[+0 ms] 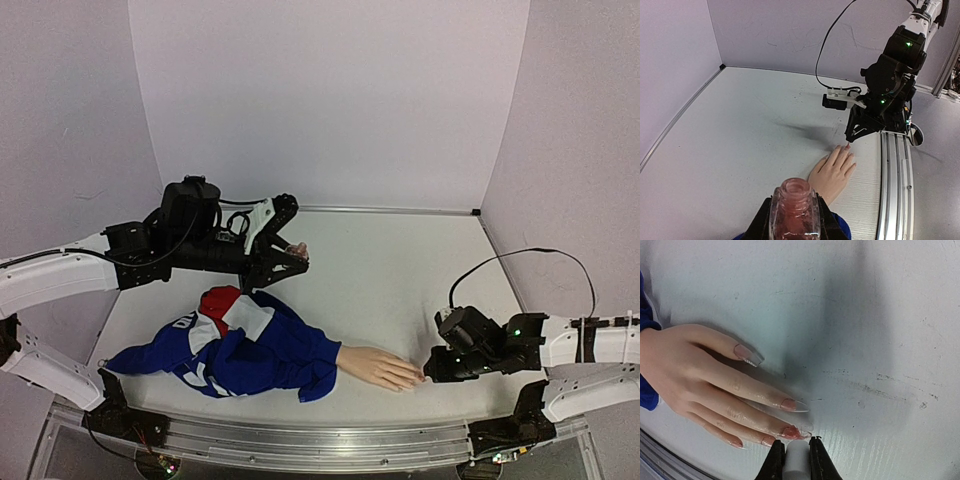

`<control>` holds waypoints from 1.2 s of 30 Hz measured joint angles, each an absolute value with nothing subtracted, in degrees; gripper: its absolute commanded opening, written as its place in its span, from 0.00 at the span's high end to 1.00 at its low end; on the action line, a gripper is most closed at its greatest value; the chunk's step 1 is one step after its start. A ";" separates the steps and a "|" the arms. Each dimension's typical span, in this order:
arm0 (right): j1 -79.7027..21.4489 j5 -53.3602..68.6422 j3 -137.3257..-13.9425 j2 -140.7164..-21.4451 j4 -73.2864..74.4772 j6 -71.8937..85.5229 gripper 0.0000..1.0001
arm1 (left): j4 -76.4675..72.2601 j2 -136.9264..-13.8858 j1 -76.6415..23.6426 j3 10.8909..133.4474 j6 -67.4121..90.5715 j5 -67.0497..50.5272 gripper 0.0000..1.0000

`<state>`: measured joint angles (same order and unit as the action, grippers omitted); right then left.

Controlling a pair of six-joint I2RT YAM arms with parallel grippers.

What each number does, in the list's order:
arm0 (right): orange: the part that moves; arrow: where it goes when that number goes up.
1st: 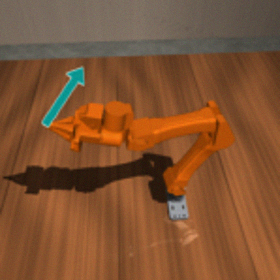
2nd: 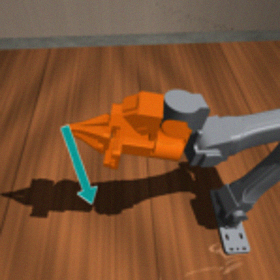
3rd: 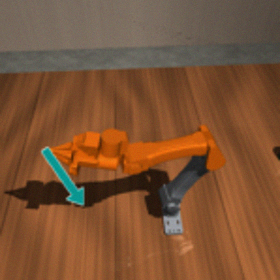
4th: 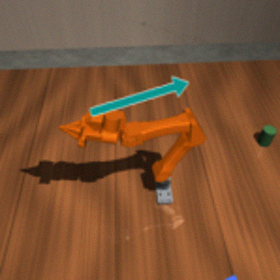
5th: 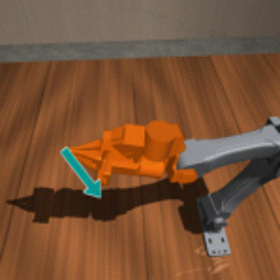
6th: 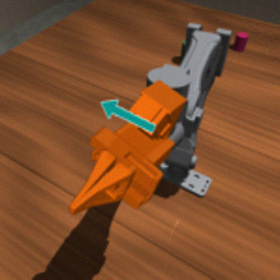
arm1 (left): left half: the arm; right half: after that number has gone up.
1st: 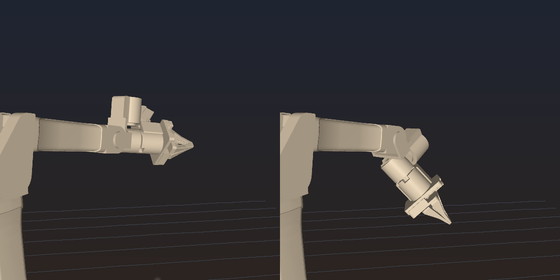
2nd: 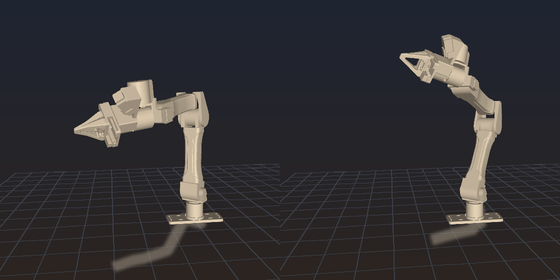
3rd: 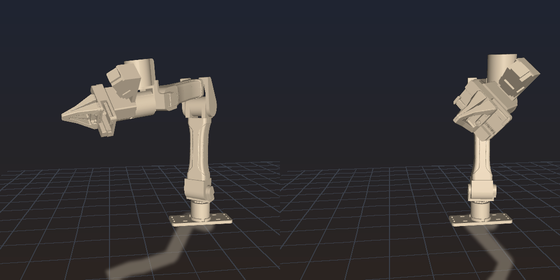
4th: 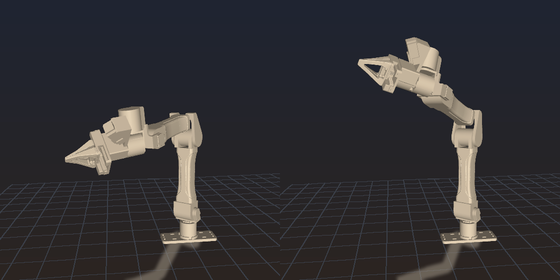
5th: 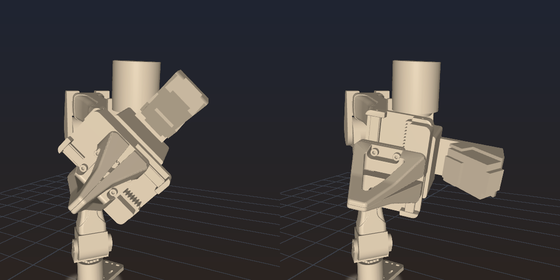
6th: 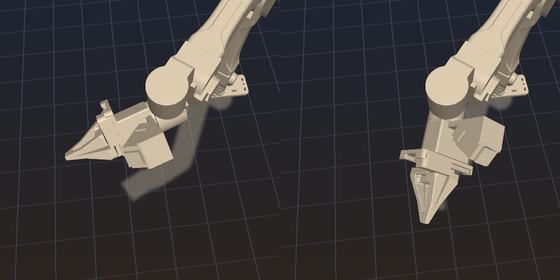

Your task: Paint the nails

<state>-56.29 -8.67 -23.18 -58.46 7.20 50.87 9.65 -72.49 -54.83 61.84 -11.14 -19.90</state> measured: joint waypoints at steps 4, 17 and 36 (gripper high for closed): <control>-56.29 -9.54 -23.18 -58.43 7.55 51.53 1.00 | 9.65 -72.49 -54.83 61.84 -11.14 -19.90 1.00; -56.29 -9.08 -23.00 -50.22 9.85 51.46 1.00 | 9.65 -72.49 -54.83 61.84 -11.16 -19.92 1.00; -56.29 -7.92 -22.94 -56.84 6.33 50.39 1.00 | 9.67 -72.49 -54.83 61.84 -11.16 -19.92 1.00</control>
